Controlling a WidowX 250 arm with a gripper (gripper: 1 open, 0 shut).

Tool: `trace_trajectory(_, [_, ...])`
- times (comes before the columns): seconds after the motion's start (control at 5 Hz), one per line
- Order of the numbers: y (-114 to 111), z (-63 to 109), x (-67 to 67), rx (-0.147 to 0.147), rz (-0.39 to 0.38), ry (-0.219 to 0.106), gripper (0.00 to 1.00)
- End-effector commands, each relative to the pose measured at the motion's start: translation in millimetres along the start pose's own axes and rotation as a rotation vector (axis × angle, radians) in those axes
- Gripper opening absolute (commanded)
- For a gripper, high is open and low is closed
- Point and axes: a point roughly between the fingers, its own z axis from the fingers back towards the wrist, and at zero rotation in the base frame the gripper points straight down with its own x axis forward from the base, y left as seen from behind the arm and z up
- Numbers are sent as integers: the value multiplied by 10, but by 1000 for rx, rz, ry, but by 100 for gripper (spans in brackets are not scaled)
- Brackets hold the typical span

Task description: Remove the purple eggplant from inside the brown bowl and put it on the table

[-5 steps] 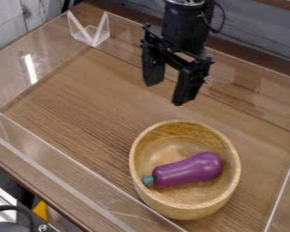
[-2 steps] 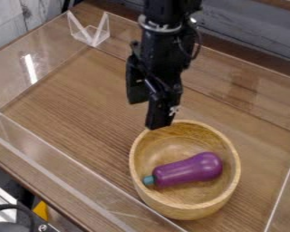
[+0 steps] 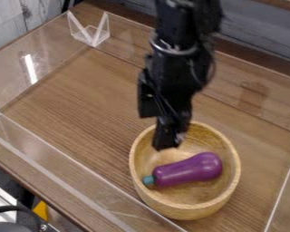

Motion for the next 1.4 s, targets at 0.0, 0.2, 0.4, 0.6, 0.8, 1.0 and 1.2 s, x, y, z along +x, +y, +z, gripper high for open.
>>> trace_trajectory(0.0, [-39,-6,140,53,-9,-37,100])
trace_trajectory(0.2, [-42,-150,220,76,-1,-43,100])
trace_trajectory(0.4, [-10,-293,290,108,11,-52,100])
trace_trajectory(0.6, [104,-420,292,131,84,-59,100])
trace_trajectory(0.8, [227,-518,292,145,162,-76,100])
trace_trajectory(1.0, [226,-525,262,156,142,-106,100])
trace_trajectory(1.2, [223,-498,233,155,125,-133,0])
